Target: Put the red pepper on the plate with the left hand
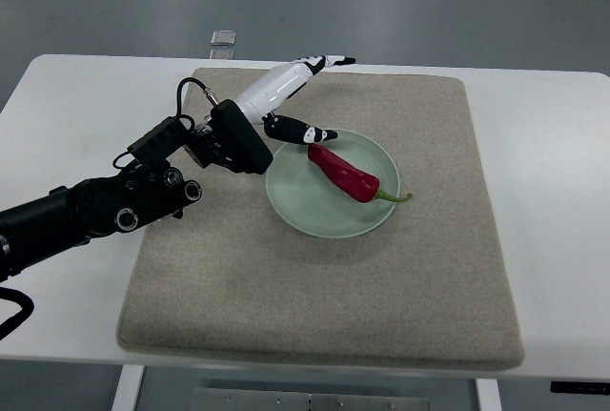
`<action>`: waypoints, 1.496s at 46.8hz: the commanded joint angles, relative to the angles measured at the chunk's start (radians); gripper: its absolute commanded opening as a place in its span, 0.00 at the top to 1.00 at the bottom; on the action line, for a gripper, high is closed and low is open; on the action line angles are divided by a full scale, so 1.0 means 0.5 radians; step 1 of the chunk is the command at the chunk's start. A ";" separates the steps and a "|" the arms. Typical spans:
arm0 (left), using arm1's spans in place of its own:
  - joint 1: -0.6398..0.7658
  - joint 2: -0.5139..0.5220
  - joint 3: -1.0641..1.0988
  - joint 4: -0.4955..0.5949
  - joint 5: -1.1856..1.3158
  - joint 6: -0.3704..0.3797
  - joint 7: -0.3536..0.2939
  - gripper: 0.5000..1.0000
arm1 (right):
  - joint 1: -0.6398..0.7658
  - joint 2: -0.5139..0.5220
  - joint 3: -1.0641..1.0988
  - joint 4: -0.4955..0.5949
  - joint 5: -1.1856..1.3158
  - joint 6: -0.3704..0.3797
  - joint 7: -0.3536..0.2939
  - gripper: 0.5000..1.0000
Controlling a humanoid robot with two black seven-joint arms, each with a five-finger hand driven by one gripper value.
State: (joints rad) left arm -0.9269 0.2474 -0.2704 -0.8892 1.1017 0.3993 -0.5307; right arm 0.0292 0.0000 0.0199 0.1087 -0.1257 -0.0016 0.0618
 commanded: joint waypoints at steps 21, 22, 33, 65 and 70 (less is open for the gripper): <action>0.044 -0.001 -0.318 0.039 -1.469 0.024 0.003 0.08 | 0.000 0.000 0.000 0.000 0.000 0.000 -0.001 0.14; 0.047 -0.001 -0.318 0.039 -1.549 0.017 0.003 0.08 | 0.000 0.000 0.000 0.000 0.000 0.000 -0.001 0.14; 0.047 -0.001 -0.410 0.143 -2.218 -0.078 0.003 0.01 | 0.000 0.000 0.000 0.000 0.000 0.000 -0.001 0.14; 0.218 -0.041 -0.760 0.284 -2.421 -0.430 0.031 0.01 | 0.000 0.000 0.000 0.000 0.000 -0.003 -0.001 0.14; 0.218 -0.047 -0.763 0.287 -2.461 -0.464 0.031 0.01 | 0.000 0.000 0.000 0.000 0.000 -0.003 0.002 0.14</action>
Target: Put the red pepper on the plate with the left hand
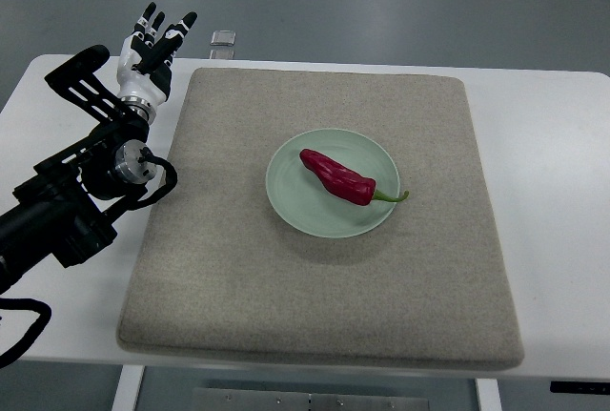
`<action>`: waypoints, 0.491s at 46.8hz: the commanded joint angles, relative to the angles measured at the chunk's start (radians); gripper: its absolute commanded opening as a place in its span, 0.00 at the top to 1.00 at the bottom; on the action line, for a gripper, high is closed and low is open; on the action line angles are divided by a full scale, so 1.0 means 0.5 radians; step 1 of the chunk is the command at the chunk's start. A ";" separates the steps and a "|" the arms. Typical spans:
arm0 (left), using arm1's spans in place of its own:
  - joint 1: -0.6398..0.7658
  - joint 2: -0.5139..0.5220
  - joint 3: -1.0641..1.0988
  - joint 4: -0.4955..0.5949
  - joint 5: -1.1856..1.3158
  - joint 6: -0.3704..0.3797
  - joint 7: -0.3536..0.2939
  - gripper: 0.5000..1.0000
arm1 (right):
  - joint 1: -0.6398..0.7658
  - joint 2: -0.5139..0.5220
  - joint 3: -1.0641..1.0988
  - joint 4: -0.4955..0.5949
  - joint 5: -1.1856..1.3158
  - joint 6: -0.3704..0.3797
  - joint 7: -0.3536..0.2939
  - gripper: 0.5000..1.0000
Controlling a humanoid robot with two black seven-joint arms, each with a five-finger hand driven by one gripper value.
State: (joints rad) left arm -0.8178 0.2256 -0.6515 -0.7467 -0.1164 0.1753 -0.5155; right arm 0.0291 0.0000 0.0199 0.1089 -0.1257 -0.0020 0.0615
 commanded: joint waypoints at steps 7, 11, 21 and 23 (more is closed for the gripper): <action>0.022 -0.012 -0.004 0.002 -0.049 -0.050 0.000 0.01 | 0.000 0.000 0.000 0.000 0.000 0.001 0.000 0.14; 0.031 -0.037 -0.004 0.005 -0.056 -0.050 0.000 0.01 | 0.000 0.000 0.000 0.000 0.000 0.001 0.000 0.14; 0.031 -0.037 -0.004 0.005 -0.059 -0.056 -0.003 0.01 | 0.000 0.000 0.003 0.012 0.000 0.016 0.000 0.14; 0.031 -0.037 -0.004 0.005 -0.056 -0.059 -0.003 0.01 | -0.003 0.000 0.003 0.015 0.000 0.019 0.003 0.14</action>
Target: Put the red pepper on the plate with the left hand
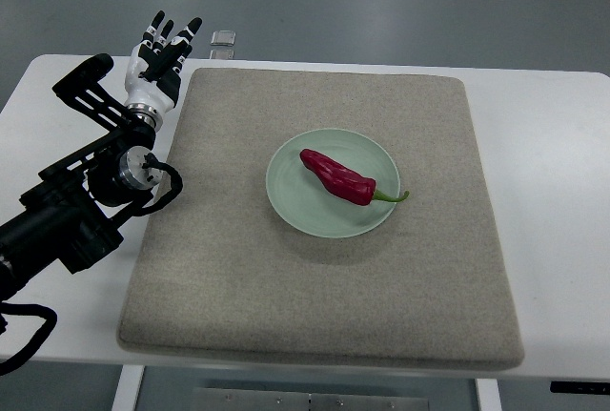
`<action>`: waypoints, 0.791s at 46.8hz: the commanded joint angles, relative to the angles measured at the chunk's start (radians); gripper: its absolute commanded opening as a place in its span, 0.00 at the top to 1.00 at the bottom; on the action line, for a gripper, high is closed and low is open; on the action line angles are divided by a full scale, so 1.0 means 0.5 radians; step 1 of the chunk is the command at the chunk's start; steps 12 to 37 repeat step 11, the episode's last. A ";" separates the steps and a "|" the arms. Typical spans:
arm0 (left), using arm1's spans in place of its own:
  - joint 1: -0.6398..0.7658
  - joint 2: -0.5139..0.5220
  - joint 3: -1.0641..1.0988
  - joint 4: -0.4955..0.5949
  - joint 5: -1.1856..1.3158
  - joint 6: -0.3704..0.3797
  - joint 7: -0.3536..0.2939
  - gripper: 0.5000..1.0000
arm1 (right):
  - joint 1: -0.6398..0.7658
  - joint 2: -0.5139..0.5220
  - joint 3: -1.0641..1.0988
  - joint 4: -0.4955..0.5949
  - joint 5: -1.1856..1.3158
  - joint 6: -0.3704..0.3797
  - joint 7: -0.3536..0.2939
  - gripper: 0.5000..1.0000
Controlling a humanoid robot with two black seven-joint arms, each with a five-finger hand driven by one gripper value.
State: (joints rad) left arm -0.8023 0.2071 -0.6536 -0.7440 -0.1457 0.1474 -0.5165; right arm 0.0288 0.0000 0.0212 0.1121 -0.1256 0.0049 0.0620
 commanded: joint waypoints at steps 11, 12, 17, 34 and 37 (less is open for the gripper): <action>0.003 0.003 0.000 0.046 0.003 -0.046 -0.001 0.00 | 0.001 0.000 0.001 0.027 -0.013 0.009 -0.007 0.14; 0.003 0.003 0.000 0.046 0.003 -0.046 -0.001 0.00 | 0.001 0.000 0.001 0.027 -0.013 0.009 -0.007 0.14; 0.003 0.003 0.000 0.046 0.003 -0.046 -0.001 0.00 | 0.001 0.000 0.001 0.027 -0.013 0.009 -0.007 0.14; 0.003 0.003 0.000 0.046 0.003 -0.046 -0.001 0.00 | 0.001 0.000 0.001 0.027 -0.013 0.009 -0.007 0.14; 0.003 0.003 0.000 0.046 0.003 -0.046 -0.001 0.00 | 0.001 0.000 0.001 0.027 -0.013 0.009 -0.007 0.14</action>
